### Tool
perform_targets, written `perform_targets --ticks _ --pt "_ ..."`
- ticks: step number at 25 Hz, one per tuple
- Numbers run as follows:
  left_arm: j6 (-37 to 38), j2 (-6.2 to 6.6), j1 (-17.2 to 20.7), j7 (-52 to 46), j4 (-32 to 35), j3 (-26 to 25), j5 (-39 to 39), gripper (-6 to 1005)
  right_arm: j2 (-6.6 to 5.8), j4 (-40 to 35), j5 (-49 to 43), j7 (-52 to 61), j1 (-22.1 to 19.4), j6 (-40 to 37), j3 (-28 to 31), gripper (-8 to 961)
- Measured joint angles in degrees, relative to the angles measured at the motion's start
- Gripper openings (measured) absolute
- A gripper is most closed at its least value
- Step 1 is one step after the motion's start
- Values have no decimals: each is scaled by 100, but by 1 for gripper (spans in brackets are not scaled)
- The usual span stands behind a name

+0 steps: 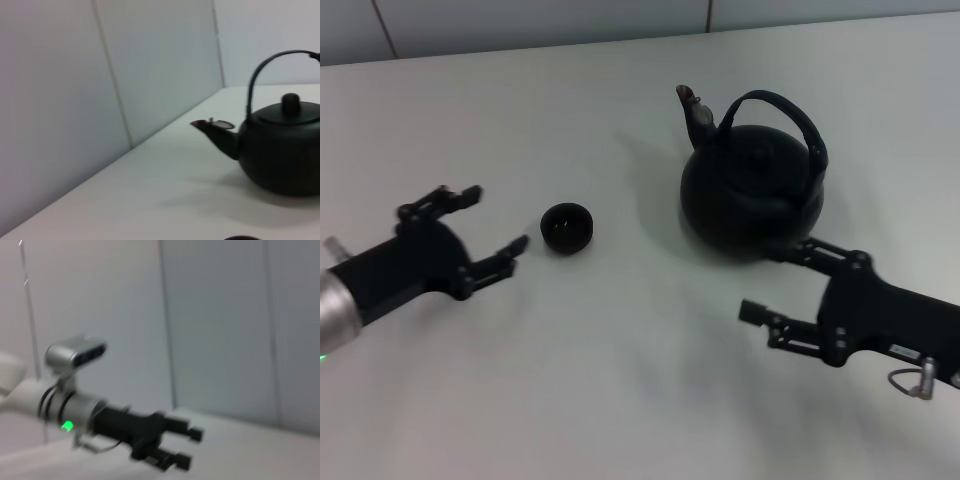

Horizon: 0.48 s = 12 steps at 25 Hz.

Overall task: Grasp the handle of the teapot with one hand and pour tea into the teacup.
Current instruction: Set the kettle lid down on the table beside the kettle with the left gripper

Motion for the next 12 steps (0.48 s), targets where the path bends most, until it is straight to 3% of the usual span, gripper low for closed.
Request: perform_targets --ticks 5,9,12 --pt "484 6 132 -7 -218 -530 5 801 3 654 857 -825 -408 -405 4 769" --pt "525 3 142 2 -289 -584 44 801 10 1475 1958 -1663 -614 -490 148 770" --pt "522 3 90 2 -338 -565 85 801 13 2141 2728 -2188 -544 -473 370 770"
